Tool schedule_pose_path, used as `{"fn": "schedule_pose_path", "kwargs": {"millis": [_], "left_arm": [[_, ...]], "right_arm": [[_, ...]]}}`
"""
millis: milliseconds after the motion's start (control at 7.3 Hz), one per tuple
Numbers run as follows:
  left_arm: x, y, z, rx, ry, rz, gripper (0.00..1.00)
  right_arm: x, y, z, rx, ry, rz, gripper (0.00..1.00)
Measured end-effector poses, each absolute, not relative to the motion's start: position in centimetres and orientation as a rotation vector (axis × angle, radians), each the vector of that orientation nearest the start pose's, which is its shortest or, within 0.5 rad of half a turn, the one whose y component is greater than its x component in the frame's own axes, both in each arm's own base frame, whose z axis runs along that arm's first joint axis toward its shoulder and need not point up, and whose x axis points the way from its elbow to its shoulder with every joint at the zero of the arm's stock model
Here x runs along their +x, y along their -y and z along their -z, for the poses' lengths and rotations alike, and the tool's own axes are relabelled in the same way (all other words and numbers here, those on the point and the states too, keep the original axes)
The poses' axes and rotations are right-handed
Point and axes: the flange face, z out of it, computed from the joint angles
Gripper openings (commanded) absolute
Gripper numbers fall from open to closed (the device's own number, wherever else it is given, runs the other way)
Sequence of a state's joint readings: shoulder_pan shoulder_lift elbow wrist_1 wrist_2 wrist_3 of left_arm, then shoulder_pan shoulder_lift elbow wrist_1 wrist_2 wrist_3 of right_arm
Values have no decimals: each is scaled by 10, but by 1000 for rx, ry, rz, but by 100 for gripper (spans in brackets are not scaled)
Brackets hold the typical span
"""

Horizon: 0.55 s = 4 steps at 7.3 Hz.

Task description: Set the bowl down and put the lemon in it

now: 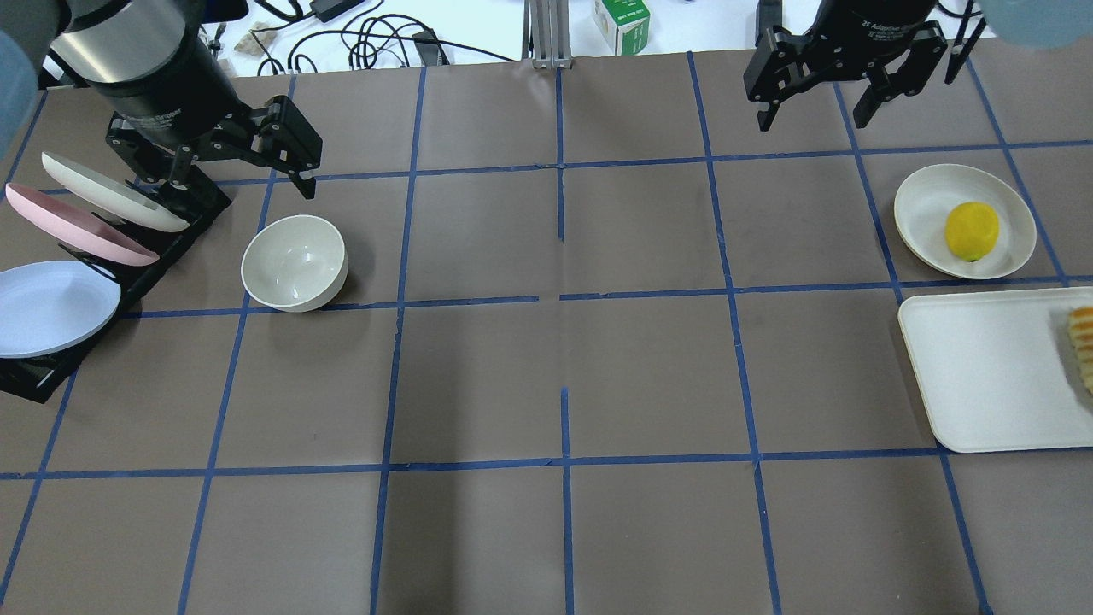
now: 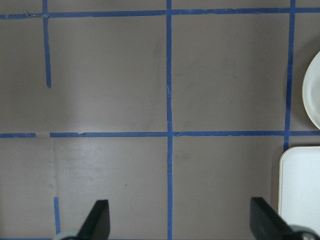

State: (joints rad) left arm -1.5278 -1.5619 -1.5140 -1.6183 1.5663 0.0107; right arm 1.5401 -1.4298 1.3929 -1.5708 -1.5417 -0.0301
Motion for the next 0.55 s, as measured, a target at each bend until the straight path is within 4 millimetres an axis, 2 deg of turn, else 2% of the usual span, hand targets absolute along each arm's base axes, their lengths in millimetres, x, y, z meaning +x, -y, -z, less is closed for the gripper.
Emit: {"fn": "schedule_pose_path", "kwargs": {"millis": [548], "left_arm": [[-112,496,-515,-51,-3142,29,100]], "right_arm": [[109,563,-498,-8,-3126,45,100]]}}
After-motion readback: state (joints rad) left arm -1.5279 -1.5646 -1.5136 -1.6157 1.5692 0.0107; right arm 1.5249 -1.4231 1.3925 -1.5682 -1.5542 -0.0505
